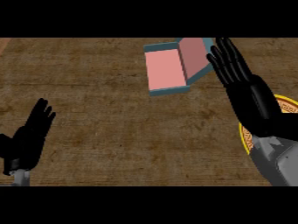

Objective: Pick the bell pepper from the plate and place it in the cardboard box

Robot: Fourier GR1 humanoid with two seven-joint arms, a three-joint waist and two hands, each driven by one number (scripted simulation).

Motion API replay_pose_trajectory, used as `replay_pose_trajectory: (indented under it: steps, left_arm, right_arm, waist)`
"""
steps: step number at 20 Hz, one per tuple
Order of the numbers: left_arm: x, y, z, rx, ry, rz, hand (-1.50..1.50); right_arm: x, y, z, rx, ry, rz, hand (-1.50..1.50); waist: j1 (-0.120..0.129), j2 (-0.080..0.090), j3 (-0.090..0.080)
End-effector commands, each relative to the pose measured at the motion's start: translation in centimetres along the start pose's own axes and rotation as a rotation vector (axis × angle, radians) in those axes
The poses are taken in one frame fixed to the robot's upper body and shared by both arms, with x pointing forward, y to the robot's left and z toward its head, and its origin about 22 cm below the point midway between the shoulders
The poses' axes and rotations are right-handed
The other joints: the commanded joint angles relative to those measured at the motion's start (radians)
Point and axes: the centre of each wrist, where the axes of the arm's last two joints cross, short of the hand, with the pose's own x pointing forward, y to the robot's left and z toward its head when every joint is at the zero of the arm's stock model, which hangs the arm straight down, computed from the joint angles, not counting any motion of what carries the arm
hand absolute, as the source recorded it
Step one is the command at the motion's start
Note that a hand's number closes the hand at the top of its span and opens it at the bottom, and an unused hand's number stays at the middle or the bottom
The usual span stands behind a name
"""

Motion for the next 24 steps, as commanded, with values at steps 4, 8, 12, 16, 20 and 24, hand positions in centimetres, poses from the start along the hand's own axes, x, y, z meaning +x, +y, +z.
replay_pose_trajectory:
  steps: [4,8,12,16,20,24]
  left_arm:
    - [2.2,1.5,0.0,0.106,-0.112,-0.005,0.00]
    - [3.5,1.1,-0.1,0.096,-0.186,0.011,0.00]
    - [3.7,-0.7,0.1,0.033,-0.178,0.011,0.00]
    - [5.2,-2.1,-0.1,-0.041,-0.188,-0.013,0.00]
    - [4.2,-5.2,-0.4,-0.046,-0.194,-0.013,0.00]
    - [6.3,-3.5,-0.9,-0.066,-0.193,-0.015,0.00]
  right_arm:
    - [-1.8,-10.6,7.2,-0.703,0.004,0.135,1.50]
    - [-5.0,-17.7,17.5,-1.070,0.368,0.475,1.50]
    - [-5.3,-19.5,24.1,-1.304,0.259,0.667,-1.50]
    - [-3.0,-19.9,30.1,-1.220,0.220,0.768,-1.50]
    - [-0.3,-19.2,30.9,-1.031,0.471,0.828,-1.50]
    - [1.8,-18.9,31.2,-0.788,0.693,0.776,-1.50]
  waist:
    - [-0.167,-0.059,-0.001]
    - [-0.214,-0.029,-0.003]
    - [-0.137,-0.047,-0.004]
    - [-0.060,-0.048,-0.010]
    - [-0.053,-0.044,-0.015]
    - [-0.041,-0.043,-0.015]
